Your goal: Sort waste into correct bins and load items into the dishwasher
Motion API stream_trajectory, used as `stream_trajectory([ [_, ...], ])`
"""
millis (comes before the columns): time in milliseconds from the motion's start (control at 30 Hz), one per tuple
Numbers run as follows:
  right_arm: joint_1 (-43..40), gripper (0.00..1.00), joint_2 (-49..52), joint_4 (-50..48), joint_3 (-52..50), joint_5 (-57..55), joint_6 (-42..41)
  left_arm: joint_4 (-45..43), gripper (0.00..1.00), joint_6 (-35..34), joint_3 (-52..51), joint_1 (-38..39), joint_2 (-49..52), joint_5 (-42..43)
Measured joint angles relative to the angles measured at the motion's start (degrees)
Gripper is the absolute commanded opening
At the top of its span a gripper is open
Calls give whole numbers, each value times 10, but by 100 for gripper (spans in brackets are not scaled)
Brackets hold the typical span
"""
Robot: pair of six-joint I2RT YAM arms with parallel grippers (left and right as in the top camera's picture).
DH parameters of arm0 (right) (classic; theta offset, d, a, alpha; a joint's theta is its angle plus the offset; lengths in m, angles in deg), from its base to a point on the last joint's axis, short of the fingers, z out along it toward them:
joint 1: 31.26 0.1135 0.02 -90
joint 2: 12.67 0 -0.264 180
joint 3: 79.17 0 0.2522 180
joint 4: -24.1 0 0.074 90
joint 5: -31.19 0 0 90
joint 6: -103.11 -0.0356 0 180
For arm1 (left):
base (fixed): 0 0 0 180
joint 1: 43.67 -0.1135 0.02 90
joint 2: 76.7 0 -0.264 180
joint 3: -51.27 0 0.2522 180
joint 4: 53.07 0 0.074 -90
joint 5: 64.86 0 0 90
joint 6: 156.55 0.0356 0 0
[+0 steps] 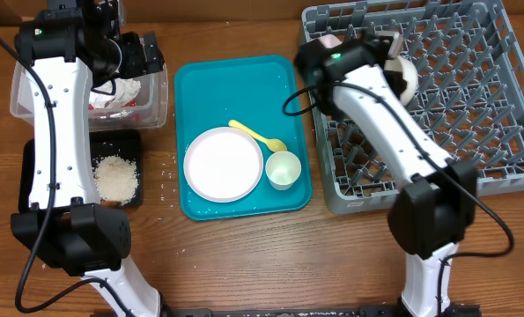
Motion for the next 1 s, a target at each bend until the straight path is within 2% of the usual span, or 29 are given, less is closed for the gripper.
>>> stream_trajectory([
  [267, 44, 4, 58, -13, 0, -57, 1, 0, 100, 0, 0, 0, 0, 0],
  [633, 54, 4, 91, 7, 0, -117, -2, 0, 100, 0, 0, 0, 0, 0],
  [1000, 54, 4, 91, 21, 0, -103, -2, 0, 100, 0, 0, 0, 0, 0],
])
